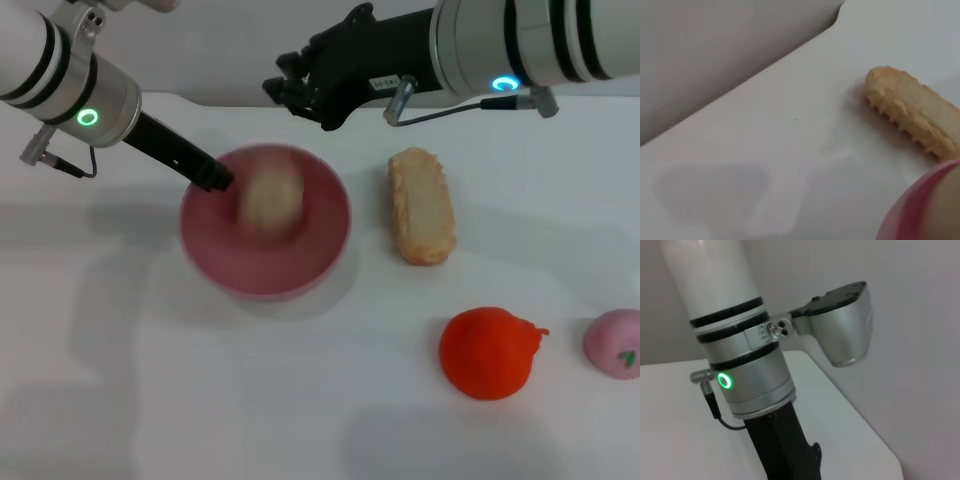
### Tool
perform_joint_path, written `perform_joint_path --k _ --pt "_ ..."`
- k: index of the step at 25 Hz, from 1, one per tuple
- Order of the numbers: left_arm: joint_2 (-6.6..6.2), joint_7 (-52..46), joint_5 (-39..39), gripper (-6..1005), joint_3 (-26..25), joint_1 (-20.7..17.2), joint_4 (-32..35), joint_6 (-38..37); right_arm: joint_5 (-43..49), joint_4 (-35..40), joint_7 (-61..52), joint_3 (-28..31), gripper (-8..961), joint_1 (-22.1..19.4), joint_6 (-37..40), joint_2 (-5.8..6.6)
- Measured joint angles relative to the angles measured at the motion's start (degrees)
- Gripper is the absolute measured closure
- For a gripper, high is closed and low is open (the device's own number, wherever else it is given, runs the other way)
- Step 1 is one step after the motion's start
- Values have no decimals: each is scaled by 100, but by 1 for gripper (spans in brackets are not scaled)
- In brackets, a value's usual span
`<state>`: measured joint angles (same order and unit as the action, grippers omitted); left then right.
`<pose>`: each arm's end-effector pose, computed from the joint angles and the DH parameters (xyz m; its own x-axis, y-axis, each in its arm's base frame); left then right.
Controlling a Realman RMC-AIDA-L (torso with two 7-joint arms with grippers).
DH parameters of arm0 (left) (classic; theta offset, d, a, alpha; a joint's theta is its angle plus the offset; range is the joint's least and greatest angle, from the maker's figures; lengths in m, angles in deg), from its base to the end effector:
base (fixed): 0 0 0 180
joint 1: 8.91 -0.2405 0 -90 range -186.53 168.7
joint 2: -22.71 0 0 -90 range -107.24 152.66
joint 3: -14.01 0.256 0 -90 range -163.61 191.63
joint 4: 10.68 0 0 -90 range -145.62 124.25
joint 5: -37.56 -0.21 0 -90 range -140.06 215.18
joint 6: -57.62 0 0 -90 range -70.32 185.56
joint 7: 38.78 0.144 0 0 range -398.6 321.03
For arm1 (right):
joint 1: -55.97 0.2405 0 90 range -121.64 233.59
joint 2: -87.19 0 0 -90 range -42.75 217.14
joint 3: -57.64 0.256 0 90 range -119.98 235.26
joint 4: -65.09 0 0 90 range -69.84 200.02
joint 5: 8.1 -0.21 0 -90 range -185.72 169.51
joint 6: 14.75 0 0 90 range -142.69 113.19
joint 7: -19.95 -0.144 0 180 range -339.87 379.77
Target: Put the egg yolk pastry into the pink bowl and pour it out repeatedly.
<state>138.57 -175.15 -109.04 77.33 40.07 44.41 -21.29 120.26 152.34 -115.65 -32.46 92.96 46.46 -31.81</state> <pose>-0.1729 0.4254 0.0162 0.7698 0.6362 -0.0514 0.5577 -0.7096 -0.4305 0.0388 0.3737 -0.0150 0.9731 -0.0954 -0.2097 -0.1801 -0.8829 -0.4337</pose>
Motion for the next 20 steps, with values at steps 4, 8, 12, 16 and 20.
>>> perform_joint_path --k 4,8,12,16,20 --pt "0 34 -1 956 0 2 -21 89 -102 114 18 98 782 -160 -98 3" --pt "7 95 1 956 1 -60 -10 434 -121 146 46 236 635 -350 -327 -1" --pt "201 661 184 956 85 -307 186 1488 -431 -110 188 465 444 -860 -1292 -10" --pt "224 1037 968 956 1089 -616 216 2881 -1970 -608 1083 745 392 -1490 -2244 7" --pt "229 1430 1543 956 2055 -1045 342 4334 -4039 -1112 2245 1273 387 -1830 -2252 24"
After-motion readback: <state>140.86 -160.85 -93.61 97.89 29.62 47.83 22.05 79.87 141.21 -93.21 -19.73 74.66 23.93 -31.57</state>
